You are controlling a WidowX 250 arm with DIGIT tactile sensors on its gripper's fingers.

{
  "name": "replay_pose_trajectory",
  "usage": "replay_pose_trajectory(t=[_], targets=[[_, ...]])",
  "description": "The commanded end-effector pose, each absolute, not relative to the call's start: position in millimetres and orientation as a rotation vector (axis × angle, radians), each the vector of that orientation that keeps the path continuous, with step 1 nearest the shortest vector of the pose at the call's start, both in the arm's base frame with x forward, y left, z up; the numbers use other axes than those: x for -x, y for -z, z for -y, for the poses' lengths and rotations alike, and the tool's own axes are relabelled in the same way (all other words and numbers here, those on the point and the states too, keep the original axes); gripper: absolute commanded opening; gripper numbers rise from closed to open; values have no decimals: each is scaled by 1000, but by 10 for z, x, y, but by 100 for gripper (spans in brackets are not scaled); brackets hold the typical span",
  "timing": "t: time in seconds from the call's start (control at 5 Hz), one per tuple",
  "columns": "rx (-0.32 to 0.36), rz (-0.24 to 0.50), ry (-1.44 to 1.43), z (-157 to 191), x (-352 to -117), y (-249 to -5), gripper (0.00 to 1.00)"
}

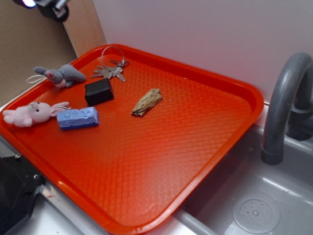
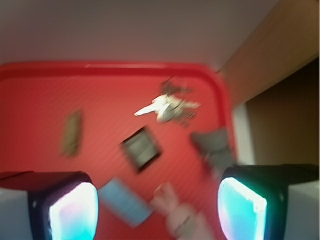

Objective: Grab the gray animal.

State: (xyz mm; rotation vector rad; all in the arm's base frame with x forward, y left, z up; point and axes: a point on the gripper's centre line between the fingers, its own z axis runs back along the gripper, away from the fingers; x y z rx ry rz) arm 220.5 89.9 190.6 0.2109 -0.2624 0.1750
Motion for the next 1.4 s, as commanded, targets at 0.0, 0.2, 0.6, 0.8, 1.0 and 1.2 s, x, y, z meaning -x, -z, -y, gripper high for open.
replay_pose_trajectory(t=[0.0,0.2,0.6,0.8,1.0,1.2], targets=[[-366,233,-209,-1533,-2339,-1419,100],[-395,164,-172,-1619,-2291,-1137,100],[-543,2,-63,-1854,-2041,-527,100],[-562,-14,-60,-1970,-1991,-402,100],[-587,3,-82,-2008,-2005,-402,0],[-549,14,-78,-1950,-2020,-476,0]])
